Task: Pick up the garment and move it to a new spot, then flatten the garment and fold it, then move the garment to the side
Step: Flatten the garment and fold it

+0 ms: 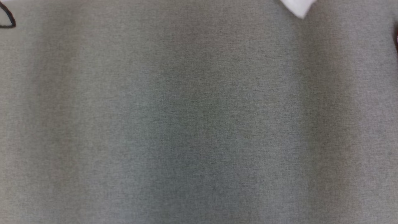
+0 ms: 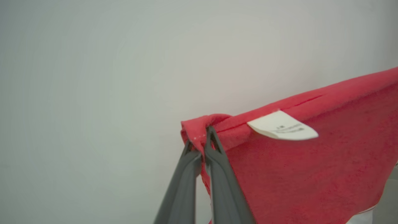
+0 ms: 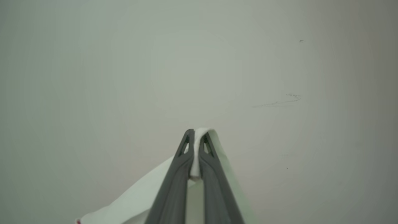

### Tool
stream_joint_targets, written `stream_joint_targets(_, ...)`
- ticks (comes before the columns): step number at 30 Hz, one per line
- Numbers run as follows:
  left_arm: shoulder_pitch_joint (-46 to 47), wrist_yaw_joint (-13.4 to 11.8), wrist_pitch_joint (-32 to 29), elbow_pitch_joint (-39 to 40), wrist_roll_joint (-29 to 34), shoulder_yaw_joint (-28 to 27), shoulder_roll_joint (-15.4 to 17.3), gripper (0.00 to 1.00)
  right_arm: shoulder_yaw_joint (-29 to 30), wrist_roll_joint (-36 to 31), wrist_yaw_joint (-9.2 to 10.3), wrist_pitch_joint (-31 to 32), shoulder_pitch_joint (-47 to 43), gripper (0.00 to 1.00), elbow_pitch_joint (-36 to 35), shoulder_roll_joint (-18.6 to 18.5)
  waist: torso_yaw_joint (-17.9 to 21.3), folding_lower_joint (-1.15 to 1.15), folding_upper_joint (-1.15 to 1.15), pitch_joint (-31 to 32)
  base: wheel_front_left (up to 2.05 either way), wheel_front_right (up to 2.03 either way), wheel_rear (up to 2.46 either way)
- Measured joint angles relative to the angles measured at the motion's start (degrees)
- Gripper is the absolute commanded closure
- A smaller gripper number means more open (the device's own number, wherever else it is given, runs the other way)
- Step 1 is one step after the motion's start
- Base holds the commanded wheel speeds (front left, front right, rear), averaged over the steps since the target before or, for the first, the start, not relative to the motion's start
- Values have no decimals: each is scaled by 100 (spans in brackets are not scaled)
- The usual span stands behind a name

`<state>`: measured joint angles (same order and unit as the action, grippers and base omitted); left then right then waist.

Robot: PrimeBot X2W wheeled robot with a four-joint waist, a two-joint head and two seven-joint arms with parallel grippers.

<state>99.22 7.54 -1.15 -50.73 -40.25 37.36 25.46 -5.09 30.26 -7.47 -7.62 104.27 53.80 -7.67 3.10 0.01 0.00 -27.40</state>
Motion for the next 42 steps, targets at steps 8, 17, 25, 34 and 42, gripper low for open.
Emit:
stream_joint_targets(8, 5, 0, -8, -140, -612, 342, 63, 100, -481, 274, 1, 179, -112, 100, 77, 36, 106, 0, 0, -81, 0, 0, 0)
stream_joint_targets(17, -1226, 0, -543, 385, -1626, 1050, 612, 100, -1550, 1047, 1, 910, -1577, 100, -822, -210, 216, 0, 0, 204, 0, 0, 0)
stream_joint_targets(25, -2590, 0, -1491, 1369, -2553, 1819, 1413, 100, -2238, 1816, 0, 2226, -3690, 100, -1983, -894, 324, -1, 0, 997, 0, 0, 0)
stream_joint_targets(34, -4298, -47, -2687, 2671, -3366, 2546, 2080, 100, -2421, 2285, 0, 4244, -6297, 100, -3655, -1916, 314, -3, 0, 2011, 0, 0, 0)
stream_joint_targets(42, -5358, -630, -3316, 4154, -4031, 2875, 2730, 100, -2086, 2618, 0, 6205, -8249, 100, -5483, -2434, 272, -3, 0, 2575, 0, 0, 0)
